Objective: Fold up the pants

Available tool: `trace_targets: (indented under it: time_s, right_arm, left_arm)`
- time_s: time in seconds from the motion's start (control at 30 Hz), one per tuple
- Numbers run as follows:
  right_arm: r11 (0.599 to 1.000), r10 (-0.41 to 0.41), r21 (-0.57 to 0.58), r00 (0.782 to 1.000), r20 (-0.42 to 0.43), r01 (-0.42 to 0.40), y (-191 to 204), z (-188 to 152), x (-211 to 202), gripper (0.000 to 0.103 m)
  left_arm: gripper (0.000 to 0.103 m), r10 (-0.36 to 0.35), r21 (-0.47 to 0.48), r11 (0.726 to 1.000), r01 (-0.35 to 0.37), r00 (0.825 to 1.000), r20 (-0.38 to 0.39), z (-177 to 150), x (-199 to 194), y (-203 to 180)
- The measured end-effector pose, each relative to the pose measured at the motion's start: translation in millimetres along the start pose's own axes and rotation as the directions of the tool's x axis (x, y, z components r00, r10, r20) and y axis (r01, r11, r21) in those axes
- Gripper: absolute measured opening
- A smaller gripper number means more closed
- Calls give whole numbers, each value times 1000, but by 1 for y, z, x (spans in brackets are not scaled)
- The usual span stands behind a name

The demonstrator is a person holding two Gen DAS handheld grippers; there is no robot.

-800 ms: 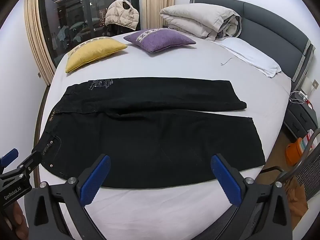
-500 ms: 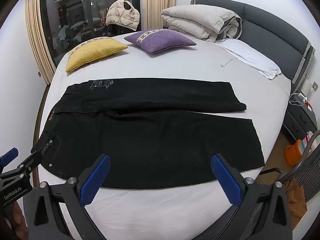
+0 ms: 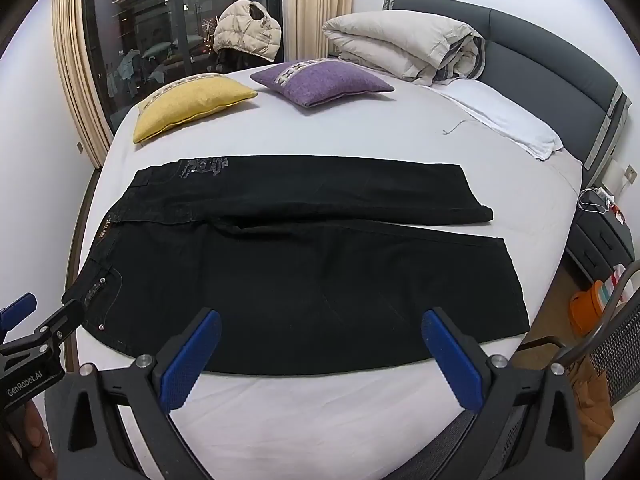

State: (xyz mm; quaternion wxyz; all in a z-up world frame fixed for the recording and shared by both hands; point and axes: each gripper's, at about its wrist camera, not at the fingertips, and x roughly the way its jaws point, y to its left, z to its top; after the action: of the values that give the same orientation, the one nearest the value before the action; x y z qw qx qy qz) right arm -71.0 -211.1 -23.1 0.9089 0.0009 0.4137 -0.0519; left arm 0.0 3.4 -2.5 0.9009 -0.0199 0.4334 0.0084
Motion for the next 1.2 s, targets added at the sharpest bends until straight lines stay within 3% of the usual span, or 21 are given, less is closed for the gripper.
trace_targets:
  time_s: [1.2]
  right_arm:
    - [1000, -1, -6, 1000, -3, 1, 5, -5, 1, 103]
  left_arm:
    - [103, -1, 1, 1000, 1, 1000, -5, -6, 0, 3]
